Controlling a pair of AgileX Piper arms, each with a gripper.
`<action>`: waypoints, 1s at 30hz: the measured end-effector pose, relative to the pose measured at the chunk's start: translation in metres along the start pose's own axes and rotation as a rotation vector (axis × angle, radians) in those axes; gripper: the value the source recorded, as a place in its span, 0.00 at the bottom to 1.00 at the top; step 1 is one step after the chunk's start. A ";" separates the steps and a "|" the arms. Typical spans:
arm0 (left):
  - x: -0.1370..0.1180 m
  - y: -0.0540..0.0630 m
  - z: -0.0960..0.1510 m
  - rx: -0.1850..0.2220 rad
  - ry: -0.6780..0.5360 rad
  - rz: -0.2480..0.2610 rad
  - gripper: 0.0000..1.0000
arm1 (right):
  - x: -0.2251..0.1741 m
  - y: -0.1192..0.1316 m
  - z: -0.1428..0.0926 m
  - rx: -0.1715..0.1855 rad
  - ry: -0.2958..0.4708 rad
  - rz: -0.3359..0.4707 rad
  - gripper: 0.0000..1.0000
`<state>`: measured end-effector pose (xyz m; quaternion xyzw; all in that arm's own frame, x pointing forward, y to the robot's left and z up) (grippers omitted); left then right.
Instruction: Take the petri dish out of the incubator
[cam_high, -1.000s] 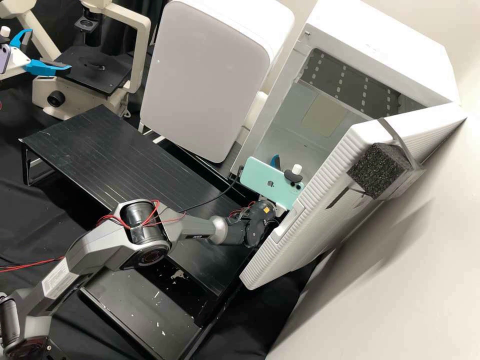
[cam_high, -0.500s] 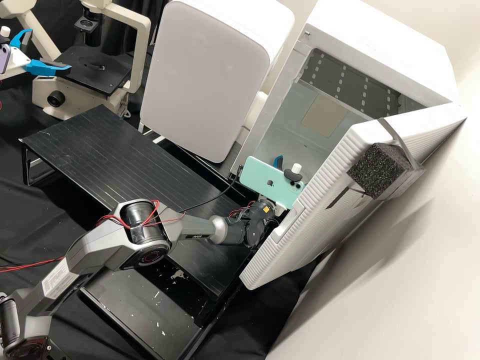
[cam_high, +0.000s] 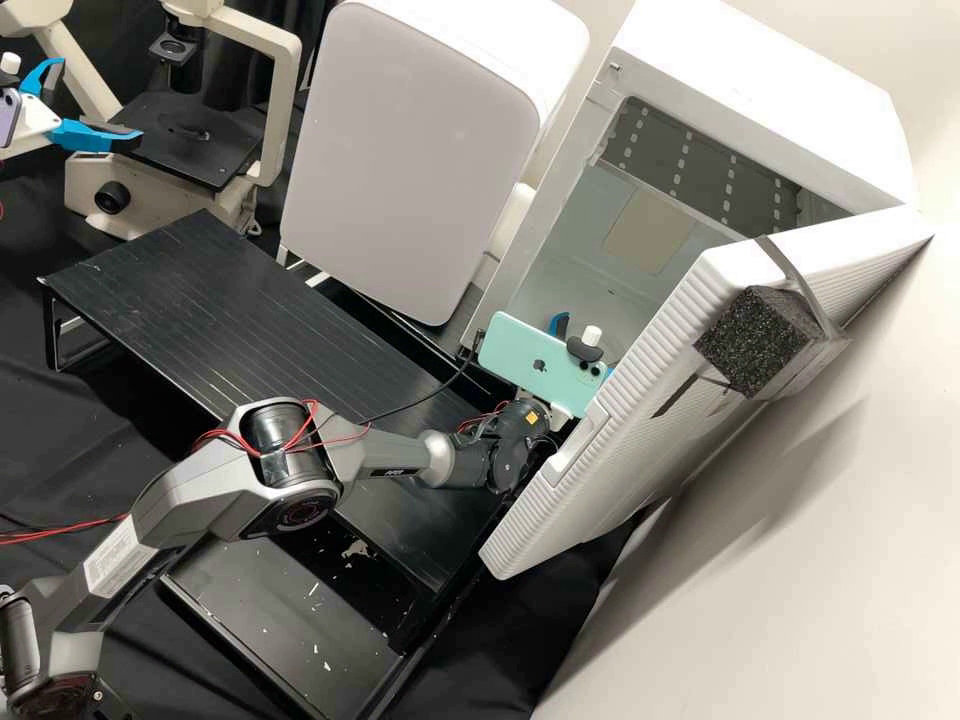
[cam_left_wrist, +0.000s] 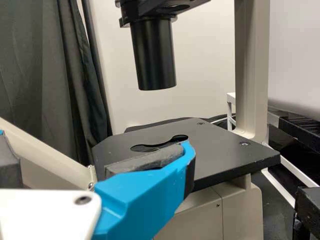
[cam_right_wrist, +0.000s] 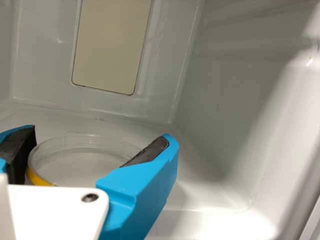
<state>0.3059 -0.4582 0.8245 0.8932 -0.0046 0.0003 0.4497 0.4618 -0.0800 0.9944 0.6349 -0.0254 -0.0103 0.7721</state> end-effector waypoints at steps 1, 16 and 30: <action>0.000 0.000 0.000 0.000 0.000 0.000 1.00 | 0.000 0.000 0.000 0.000 0.000 0.000 0.00; 0.000 0.000 0.000 0.000 0.000 0.000 1.00 | 0.002 -0.002 -0.004 0.005 0.009 -0.002 0.00; 0.000 0.000 0.000 0.000 0.000 0.000 1.00 | -0.004 -0.007 -0.002 0.040 0.083 0.012 0.00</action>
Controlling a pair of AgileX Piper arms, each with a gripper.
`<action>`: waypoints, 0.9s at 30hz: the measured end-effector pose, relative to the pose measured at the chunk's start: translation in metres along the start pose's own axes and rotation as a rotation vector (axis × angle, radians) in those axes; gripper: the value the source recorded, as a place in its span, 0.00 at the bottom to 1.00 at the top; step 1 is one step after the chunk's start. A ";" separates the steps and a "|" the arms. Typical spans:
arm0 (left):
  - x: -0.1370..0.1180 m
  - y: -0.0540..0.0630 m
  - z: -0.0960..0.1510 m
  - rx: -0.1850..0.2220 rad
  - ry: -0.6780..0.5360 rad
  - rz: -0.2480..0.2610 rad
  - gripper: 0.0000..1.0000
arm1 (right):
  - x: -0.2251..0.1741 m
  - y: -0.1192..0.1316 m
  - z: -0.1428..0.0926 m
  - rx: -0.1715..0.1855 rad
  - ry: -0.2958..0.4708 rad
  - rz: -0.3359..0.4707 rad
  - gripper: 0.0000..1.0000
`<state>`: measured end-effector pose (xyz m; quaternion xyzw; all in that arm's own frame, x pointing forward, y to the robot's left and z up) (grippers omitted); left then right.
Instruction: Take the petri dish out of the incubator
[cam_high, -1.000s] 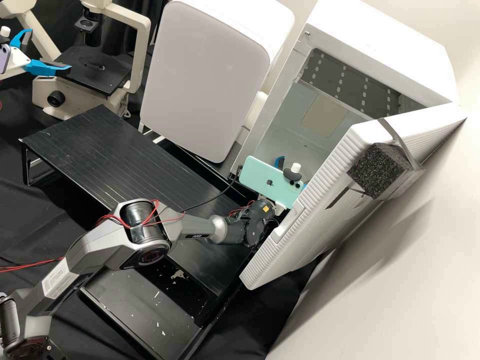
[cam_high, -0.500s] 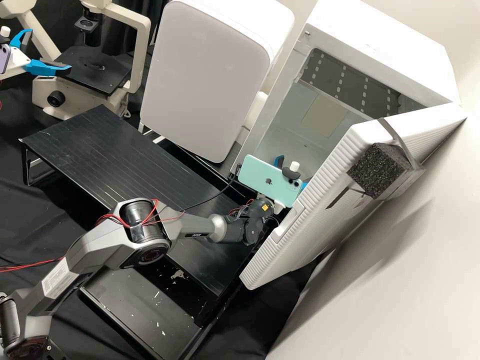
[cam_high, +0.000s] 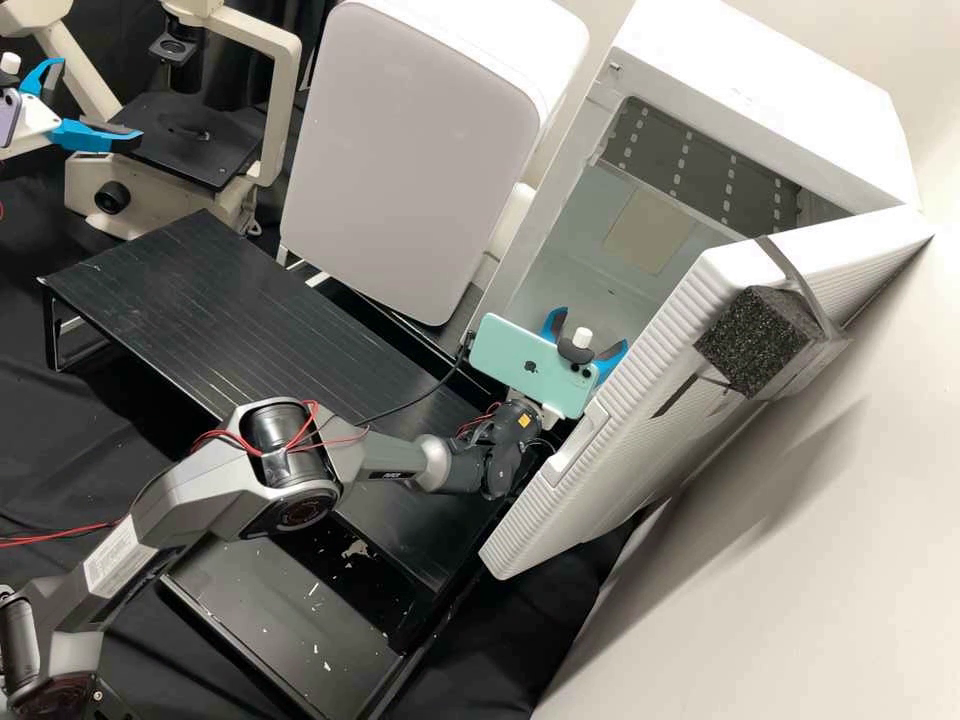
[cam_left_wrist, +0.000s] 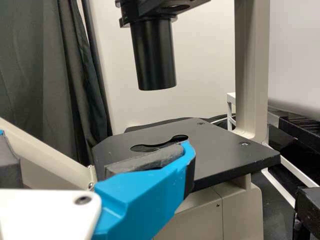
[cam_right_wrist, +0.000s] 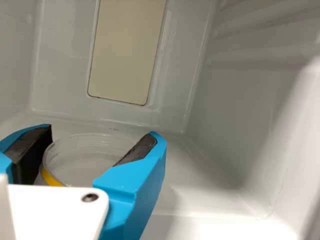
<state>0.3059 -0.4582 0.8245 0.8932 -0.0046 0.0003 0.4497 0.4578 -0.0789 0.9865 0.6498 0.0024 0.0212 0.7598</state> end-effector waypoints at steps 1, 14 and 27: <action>0.000 0.000 0.000 0.000 0.000 0.000 1.00 | 0.000 0.000 0.000 0.000 0.001 0.000 0.00; 0.000 0.000 0.000 0.000 0.000 0.000 1.00 | -0.003 -0.001 0.000 0.008 0.019 0.002 0.00; 0.000 0.000 0.000 0.000 0.000 0.000 1.00 | -0.034 0.017 0.001 0.016 0.029 0.042 0.00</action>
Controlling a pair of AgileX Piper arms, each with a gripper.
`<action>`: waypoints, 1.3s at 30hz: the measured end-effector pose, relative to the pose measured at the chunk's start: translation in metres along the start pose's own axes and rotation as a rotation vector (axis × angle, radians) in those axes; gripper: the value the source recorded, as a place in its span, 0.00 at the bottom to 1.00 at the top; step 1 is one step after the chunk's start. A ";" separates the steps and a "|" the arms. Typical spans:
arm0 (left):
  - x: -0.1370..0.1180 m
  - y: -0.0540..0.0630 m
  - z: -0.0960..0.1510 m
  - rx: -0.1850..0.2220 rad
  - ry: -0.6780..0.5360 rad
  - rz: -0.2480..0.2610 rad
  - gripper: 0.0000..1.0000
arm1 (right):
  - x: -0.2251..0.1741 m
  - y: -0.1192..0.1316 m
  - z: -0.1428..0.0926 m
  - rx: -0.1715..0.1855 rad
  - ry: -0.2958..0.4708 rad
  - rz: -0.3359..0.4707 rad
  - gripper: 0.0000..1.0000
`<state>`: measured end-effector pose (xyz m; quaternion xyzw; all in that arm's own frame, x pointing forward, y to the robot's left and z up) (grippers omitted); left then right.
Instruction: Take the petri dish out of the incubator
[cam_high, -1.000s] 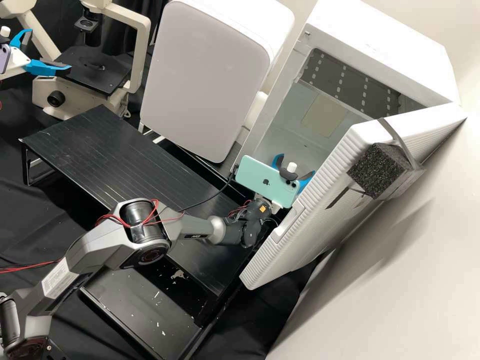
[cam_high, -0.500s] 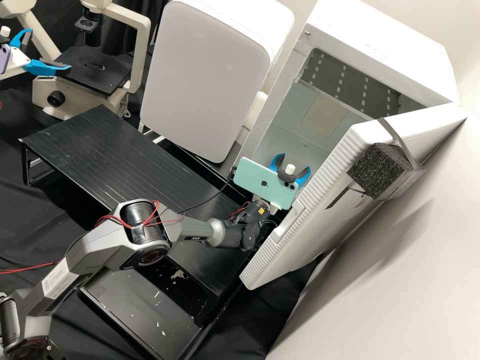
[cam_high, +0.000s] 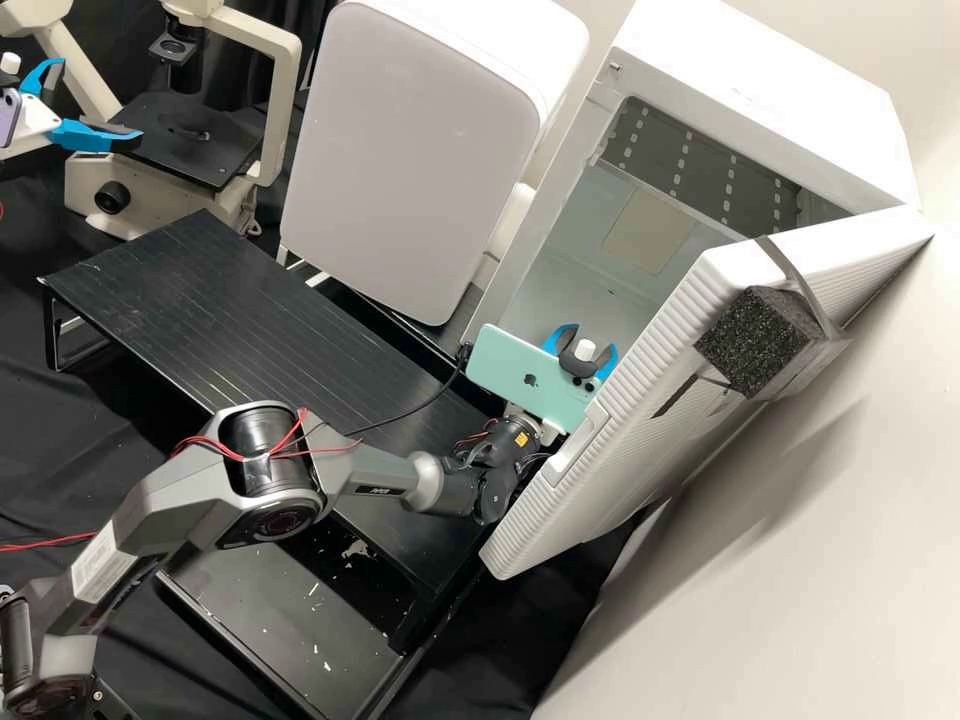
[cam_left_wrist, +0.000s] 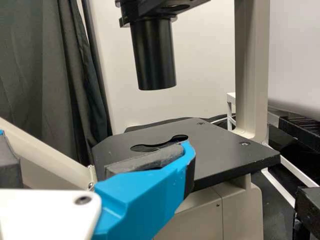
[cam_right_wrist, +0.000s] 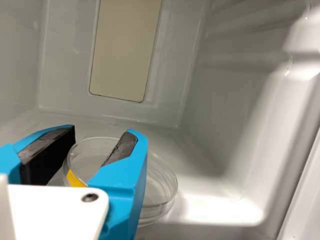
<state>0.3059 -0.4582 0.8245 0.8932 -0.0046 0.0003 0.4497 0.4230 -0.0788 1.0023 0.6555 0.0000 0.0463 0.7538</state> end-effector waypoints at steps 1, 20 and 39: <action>0.000 0.000 0.000 0.000 0.000 0.000 1.00 | -0.001 0.000 0.000 0.003 0.000 0.000 0.00; 0.000 0.000 0.000 0.000 0.000 0.000 1.00 | -0.007 0.003 0.001 0.013 0.034 0.022 0.00; 0.000 0.000 0.000 0.000 0.000 0.000 1.00 | -0.007 0.006 -0.002 0.020 0.054 0.040 0.00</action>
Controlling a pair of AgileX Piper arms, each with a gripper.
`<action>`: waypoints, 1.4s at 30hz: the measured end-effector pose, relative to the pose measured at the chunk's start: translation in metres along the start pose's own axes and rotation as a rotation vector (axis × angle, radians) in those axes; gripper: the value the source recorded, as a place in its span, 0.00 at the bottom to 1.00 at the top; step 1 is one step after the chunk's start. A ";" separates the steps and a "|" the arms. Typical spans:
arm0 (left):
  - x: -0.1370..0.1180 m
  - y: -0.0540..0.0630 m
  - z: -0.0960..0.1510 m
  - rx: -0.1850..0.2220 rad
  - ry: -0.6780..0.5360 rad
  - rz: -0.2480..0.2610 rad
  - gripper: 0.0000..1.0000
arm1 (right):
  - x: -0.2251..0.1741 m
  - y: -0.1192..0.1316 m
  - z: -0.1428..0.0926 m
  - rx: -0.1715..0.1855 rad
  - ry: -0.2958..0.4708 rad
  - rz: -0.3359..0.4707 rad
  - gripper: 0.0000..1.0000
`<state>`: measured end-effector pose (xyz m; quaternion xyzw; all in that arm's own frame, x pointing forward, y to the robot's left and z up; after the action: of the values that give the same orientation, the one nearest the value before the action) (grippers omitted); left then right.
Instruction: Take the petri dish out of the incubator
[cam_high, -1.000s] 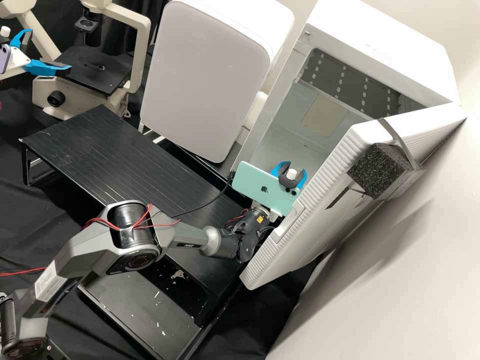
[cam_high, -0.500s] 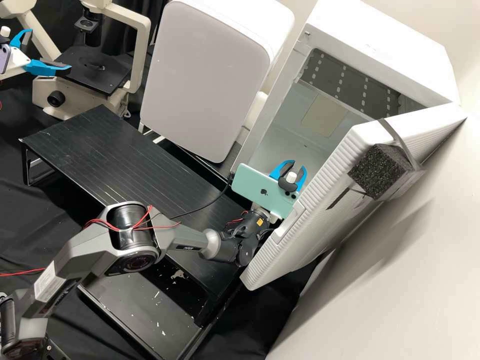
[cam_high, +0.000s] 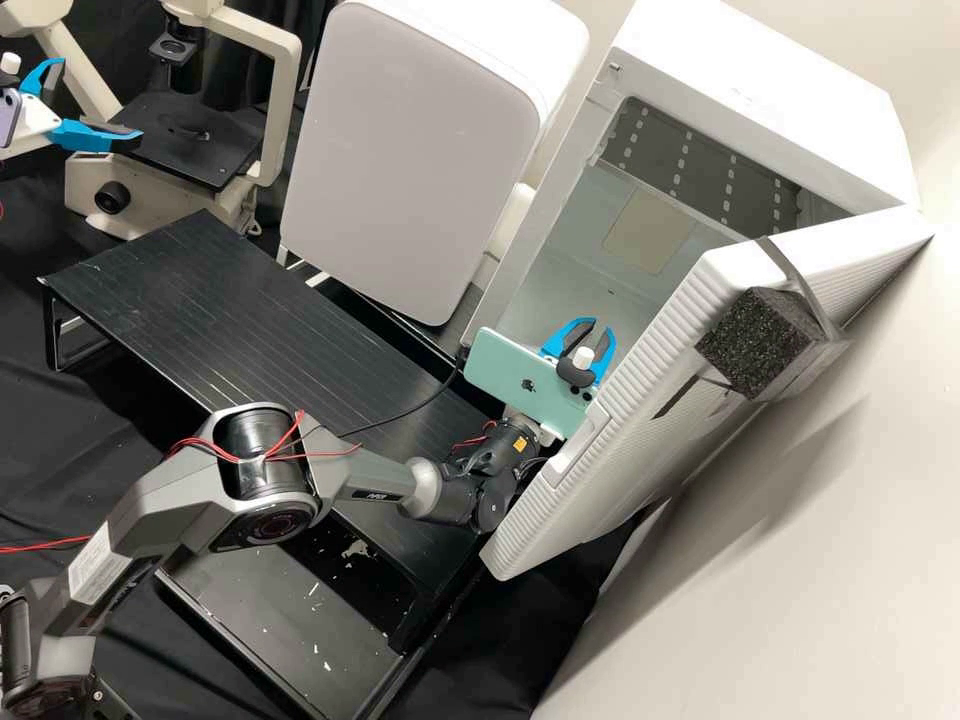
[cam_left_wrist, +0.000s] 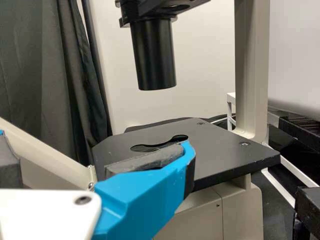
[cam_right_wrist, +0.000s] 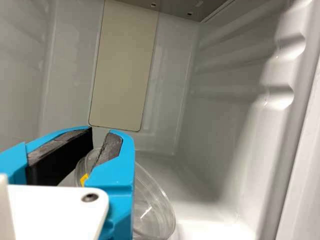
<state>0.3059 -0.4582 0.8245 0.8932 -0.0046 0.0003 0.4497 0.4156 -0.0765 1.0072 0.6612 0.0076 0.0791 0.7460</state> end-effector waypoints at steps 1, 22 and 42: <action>0.000 0.000 0.000 0.000 0.000 0.000 1.00 | 0.000 0.000 0.000 0.000 0.000 0.000 0.00; 0.000 0.000 0.000 0.000 0.000 0.000 1.00 | 0.032 -0.049 -0.013 0.047 0.059 -0.086 0.00; 0.000 0.000 0.000 0.000 0.000 0.000 1.00 | 0.024 -0.055 -0.005 0.066 0.053 -0.100 1.00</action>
<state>0.3059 -0.4582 0.8245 0.8932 -0.0046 0.0003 0.4497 0.4451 -0.0752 0.9541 0.6818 0.0633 0.0589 0.7264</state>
